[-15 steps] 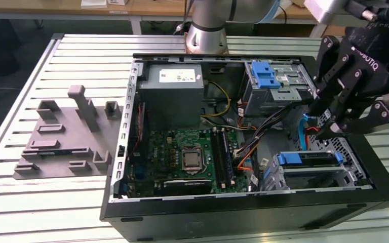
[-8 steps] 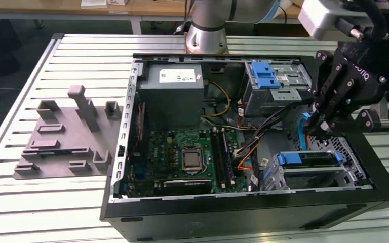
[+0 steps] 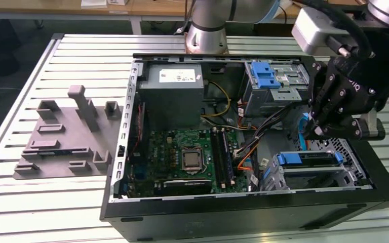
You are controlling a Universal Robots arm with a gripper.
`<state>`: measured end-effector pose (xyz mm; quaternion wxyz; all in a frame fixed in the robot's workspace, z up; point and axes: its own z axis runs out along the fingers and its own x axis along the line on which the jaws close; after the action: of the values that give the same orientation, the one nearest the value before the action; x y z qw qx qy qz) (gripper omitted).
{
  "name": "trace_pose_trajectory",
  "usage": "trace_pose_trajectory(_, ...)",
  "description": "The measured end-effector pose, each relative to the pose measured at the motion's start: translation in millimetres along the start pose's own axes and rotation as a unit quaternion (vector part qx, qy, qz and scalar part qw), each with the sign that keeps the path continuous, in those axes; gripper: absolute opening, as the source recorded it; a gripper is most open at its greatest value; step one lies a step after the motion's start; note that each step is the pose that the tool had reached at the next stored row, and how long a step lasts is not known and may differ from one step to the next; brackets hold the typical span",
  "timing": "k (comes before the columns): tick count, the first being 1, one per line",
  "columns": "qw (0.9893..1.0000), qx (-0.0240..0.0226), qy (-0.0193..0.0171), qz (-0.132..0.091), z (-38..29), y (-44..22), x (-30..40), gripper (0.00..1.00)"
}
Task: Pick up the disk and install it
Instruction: 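Insert the disk into the insertion slot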
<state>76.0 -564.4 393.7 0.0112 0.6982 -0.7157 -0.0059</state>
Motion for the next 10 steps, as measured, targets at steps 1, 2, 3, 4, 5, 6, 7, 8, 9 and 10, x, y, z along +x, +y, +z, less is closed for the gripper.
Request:
trace_pose_trajectory(1, 1.0000, 0.0008, 0.0000, 0.000, 1.6, -0.1, 0.0, 0.11)
trace_pose_trajectory(2, 1.0000, 0.0016, 0.0000, 0.000, 3.1, -0.1, 0.0, 0.11)
trace_pose_trajectory(3, 1.0000, 0.0027, 0.0000, 0.000, 4.5, -0.1, 0.0, 0.11)
trace_pose_trajectory(4, 1.0000, 0.0038, -0.0001, 0.000, 5.8, -0.2, 0.0, 0.11)
trace_pose_trajectory(5, 1.0000, 0.0043, -0.0001, 0.000, 6.9, -0.2, -0.1, 0.11)
trace_pose_trajectory(6, 1.0000, 0.0045, 0.0000, 0.000, 7.4, -0.2, -0.1, 0.11)
trace_pose_trajectory(7, 1.0000, 0.0045, 0.0000, 0.000, 7.5, -0.2, -0.1, 0.11)
trace_pose_trajectory(8, 1.0000, 0.0045, 0.0000, 0.000, 7.7, -0.1, 0.0, 0.11)
trace_pose_trajectory(9, 1.0000, 0.0045, -0.0002, 0.000, 8.6, -0.2, 0.0, 0.11)
trace_pose_trajectory(10, 1.0000, 0.0045, -0.0002, 0.000, 10.1, -0.2, 0.0, 0.11)
